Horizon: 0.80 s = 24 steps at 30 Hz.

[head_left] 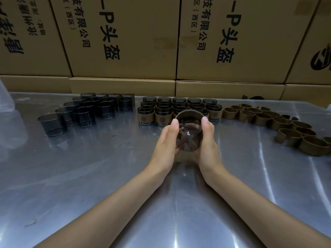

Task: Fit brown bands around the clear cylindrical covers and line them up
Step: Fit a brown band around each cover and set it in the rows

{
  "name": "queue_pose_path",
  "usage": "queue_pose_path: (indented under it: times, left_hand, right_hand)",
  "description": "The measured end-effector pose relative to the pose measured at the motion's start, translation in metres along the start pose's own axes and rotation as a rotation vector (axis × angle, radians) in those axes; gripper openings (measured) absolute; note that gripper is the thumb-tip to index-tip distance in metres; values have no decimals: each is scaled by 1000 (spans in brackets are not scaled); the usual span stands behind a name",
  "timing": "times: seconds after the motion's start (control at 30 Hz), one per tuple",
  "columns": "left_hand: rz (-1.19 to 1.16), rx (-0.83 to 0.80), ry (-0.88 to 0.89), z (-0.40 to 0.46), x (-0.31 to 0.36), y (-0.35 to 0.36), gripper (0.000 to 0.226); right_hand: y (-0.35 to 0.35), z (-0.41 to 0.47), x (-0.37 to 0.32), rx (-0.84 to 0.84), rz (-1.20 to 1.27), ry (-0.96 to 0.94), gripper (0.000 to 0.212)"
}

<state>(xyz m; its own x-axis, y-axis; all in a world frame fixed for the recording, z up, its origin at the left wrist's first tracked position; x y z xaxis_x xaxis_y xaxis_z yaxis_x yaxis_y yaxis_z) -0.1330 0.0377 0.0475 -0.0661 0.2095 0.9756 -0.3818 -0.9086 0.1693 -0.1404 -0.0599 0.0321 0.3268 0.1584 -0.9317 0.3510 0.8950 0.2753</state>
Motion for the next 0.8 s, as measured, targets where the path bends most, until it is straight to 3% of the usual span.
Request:
queue_pose_path:
  times: [0.17,0.33,0.5,0.7,0.8]
  left_hand:
    - [-70,43,0,19,-21,-15,26]
    - [-103,42,16,24,-18,-22,25]
    - [-40,34,44,31,-10,-34,25]
    - [-82,-130,-83,33,-9,-29,53]
    - [-25,-229,-224,29,-16,-30,55]
  right_hand:
    - [-5,5,4,11,31,10,11]
    - [2,8,5,-133,147,182,41]
    - [-8,11,8,-260,121,445,50]
    - [-16,13,8,-314,334,469,47]
    - [-17,12,8,-383,359,469,54]
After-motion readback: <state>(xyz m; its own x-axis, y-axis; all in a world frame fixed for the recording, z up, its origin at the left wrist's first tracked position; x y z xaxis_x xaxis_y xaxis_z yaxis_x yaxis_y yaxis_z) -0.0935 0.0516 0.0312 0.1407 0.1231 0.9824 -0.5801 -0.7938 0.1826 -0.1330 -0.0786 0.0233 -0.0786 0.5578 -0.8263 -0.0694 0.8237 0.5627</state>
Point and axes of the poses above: each hand's wrist, its own z-axis towards the middle knuckle, its own y-axis out of the palm, x = y × z, the point moved 6 cm from there along z, towards the middle knuckle
